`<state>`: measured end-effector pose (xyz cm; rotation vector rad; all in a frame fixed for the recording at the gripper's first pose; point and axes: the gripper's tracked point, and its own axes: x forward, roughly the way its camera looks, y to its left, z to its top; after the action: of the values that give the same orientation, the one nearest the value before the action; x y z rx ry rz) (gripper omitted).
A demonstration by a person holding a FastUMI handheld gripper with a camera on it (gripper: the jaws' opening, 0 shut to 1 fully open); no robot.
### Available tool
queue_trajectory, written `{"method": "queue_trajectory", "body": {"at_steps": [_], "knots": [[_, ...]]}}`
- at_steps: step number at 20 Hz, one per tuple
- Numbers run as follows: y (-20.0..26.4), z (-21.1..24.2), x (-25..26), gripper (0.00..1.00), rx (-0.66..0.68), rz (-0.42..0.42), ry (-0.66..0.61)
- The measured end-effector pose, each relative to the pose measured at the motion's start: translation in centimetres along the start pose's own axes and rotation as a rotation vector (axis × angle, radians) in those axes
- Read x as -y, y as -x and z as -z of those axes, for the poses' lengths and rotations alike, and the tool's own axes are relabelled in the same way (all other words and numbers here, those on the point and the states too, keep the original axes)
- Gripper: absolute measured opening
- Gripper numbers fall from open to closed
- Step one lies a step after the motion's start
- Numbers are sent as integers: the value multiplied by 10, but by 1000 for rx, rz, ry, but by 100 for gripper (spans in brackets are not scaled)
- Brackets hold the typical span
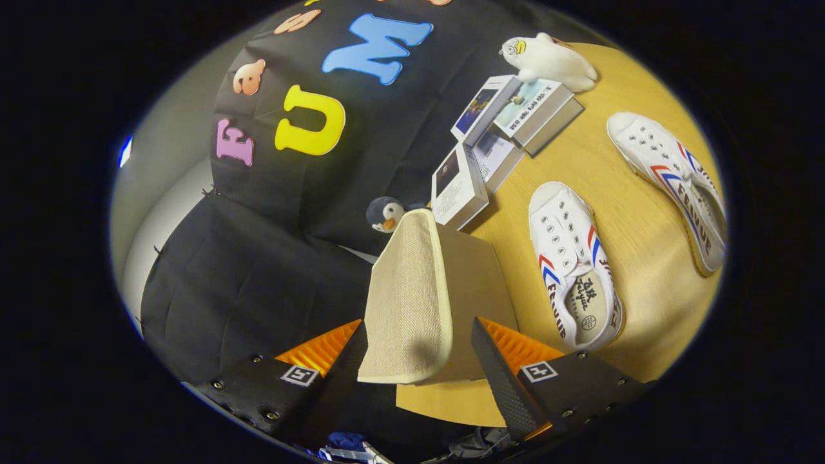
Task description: Open the storage box then place both shoes into the box .Put the left shoe in first, then the right shoe, with the right side of both shoes facing outward in a uniform manner.
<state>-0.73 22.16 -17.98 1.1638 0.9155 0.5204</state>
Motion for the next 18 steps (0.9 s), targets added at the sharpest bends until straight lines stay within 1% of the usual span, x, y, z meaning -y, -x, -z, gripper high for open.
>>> {"method": "queue_trajectory", "body": {"at_steps": [3,5,6,7,9,10,11,12,14,15,16,17,18], "knots": [[-7,13,1,98,-45,-39,-105],[-8,15,4,97,-52,-44,-152],[-10,14,8,91,-48,-33,-171],[-10,18,7,73,-58,-39,-190],[-10,19,9,73,-74,-39,-201],[-6,14,11,73,-55,-31,-206],[-11,12,9,33,-45,-37,-226],[-7,12,6,31,-57,-48,-244],[-6,14,3,31,-79,-55,-234],[-11,21,4,31,-88,-45,-211],[-27,16,4,31,-52,-50,-234],[-5,9,0,5,-57,-53,-234],[-5,10,-2,4,-73,-53,-223]]}}
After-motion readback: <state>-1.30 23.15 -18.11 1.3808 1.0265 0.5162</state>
